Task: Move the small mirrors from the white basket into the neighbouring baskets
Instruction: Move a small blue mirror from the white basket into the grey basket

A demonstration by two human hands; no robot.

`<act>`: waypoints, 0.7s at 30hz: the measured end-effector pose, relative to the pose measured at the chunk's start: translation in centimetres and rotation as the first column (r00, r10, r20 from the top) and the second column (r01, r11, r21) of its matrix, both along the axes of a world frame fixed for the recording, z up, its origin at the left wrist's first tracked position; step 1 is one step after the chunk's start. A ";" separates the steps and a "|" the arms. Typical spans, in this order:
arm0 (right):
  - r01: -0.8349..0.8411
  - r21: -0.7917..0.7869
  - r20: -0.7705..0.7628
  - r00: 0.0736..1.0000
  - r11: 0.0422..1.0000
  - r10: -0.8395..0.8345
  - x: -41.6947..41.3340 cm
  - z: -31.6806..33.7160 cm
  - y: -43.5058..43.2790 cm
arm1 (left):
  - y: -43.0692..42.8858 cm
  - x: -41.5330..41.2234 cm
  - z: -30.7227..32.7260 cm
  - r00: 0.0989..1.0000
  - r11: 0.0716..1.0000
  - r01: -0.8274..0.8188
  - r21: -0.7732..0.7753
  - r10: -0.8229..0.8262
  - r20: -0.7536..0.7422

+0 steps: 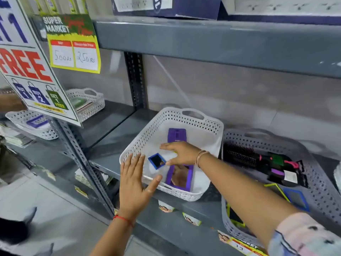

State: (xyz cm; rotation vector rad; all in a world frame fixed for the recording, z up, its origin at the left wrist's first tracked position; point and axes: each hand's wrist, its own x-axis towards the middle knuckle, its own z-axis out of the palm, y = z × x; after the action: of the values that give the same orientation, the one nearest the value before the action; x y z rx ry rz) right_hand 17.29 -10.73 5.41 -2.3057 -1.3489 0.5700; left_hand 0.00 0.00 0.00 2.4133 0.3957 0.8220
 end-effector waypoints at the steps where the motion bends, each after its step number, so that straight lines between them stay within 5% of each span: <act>1: -0.003 0.000 -0.017 1.000 1.000 0.003 0.2 -0.1 0.3 | 0.0 0.0 0.1 1.000 1.000 0.000 0.007 0.000 0.018; 21: -0.107 -0.181 0.160 0.978 0.978 0.137 0.2 -1.8 2.4 | -0.3 0.4 0.2 0.998 0.998 -0.047 0.047 0.045 0.042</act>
State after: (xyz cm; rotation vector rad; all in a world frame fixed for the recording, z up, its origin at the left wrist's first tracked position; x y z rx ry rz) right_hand 17.45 -8.35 3.63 -2.4698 -1.5881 0.5559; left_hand 0.39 -0.30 0.17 2.4348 0.4216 0.9096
